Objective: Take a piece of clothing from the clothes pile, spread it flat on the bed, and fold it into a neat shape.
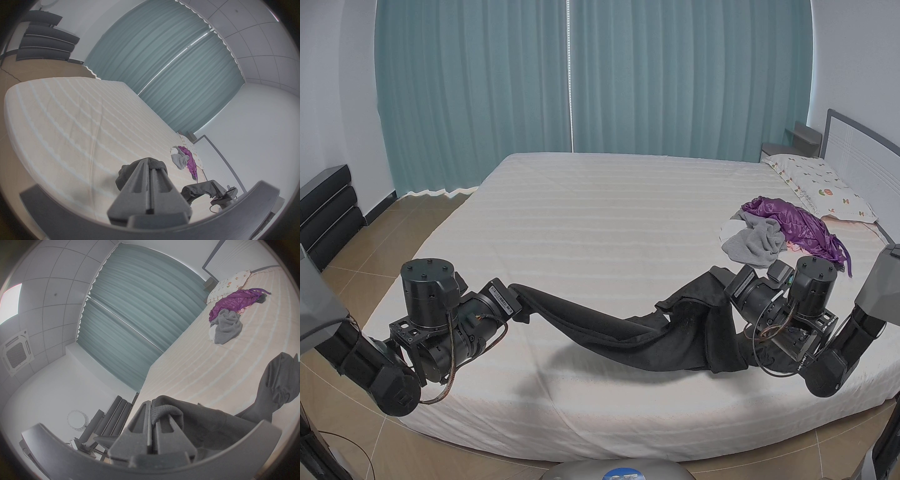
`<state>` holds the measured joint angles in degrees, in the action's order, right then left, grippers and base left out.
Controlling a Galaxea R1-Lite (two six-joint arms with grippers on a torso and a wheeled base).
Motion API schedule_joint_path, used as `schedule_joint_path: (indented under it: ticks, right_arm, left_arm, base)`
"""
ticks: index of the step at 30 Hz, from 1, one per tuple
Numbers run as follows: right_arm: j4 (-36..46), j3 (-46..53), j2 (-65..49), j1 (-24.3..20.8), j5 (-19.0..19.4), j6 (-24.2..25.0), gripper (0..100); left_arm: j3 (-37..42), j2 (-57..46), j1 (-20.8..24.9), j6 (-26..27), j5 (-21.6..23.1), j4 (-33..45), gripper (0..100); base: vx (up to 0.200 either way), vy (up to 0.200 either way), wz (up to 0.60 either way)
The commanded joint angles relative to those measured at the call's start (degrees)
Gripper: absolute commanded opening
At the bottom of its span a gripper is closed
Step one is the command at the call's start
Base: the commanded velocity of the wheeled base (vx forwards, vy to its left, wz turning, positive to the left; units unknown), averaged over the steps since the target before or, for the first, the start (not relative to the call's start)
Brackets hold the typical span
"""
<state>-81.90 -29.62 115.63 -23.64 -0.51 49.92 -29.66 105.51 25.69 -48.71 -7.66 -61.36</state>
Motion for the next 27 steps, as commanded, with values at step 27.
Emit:
schedule_joint_path:
  ticks: [27]
  right_arm:
    - [4.5, 12.4, -34.2, -0.4, -0.5, -6.9, 0]
  left_arm:
    - [1.8, -24.9, 2.5, 6.2, -1.9, 12.5, 0]
  base:
    - [-0.067, 0.000, 0.00]
